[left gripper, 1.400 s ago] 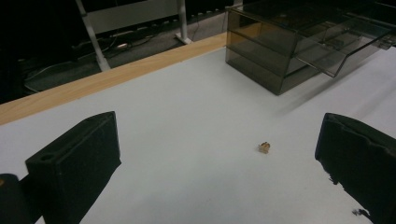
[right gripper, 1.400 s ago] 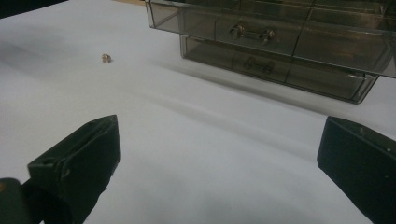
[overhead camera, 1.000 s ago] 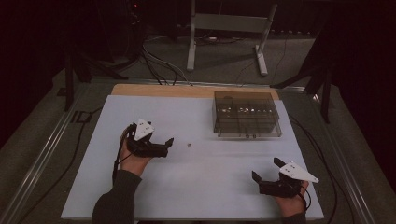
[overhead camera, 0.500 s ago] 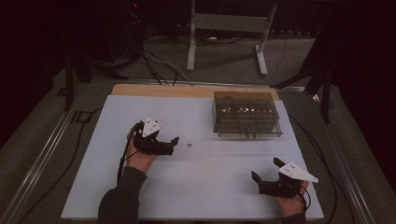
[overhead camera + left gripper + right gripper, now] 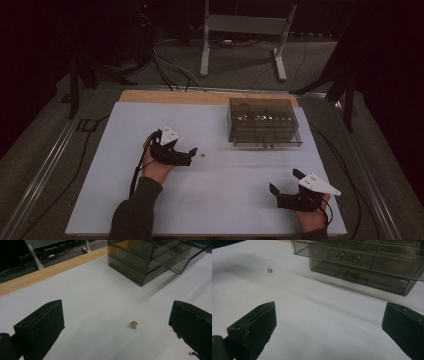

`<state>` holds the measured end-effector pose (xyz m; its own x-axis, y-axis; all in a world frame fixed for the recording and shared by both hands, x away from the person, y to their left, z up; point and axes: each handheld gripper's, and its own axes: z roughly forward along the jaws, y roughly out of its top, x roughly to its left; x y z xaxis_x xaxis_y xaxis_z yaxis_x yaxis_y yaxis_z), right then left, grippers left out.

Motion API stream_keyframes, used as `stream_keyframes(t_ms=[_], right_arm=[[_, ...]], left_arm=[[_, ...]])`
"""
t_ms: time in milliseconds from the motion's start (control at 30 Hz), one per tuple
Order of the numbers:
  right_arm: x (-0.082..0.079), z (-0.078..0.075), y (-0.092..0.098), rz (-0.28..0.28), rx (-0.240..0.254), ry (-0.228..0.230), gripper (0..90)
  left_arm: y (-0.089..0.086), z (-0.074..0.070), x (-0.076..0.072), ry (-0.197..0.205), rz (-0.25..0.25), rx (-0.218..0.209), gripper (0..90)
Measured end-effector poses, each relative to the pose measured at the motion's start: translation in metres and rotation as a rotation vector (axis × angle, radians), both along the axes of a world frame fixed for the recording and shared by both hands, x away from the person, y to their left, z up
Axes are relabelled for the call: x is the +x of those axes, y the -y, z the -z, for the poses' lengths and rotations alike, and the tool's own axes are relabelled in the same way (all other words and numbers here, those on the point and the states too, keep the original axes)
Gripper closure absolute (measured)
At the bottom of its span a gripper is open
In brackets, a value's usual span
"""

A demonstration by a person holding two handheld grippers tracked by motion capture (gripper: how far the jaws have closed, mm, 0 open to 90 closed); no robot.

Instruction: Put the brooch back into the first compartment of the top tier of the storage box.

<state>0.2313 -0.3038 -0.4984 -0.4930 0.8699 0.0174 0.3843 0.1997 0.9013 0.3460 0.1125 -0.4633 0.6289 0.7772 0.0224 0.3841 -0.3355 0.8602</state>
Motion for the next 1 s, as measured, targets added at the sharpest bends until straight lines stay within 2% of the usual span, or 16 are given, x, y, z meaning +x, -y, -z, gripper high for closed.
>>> stream_keyframes(t_ms=[167, 333, 433, 600, 733, 1000], right_arm=[[0.000, 0.000, 0.000, -0.001, -0.001, 0.001, 0.3], [0.000, 0.000, -0.001, -0.003, -0.002, 0.003, 0.3], [0.000, 0.000, 0.000, -0.003, -0.002, 0.003, 0.3], [0.000, 0.000, 0.000, -0.003, -0.002, 0.003, 0.3], [0.000, 0.000, 0.000, -0.003, -0.001, 0.003, 0.3], [0.000, 0.000, -0.001, -0.004, -0.002, 0.003, 0.3]], left_arm=[[0.003, 0.003, 0.003, -0.009, 0.017, -0.029, 0.6], [0.009, 0.007, 0.006, -0.023, 0.030, -0.016, 0.7], [0.012, 0.012, 0.009, -0.049, 0.049, -0.026, 0.7], [0.015, 0.018, 0.014, -0.050, 0.061, -0.034, 0.7], [0.017, 0.021, 0.017, -0.069, 0.064, -0.044, 0.7], [0.025, 0.024, 0.022, -0.120, 0.080, -0.005, 1.1]])
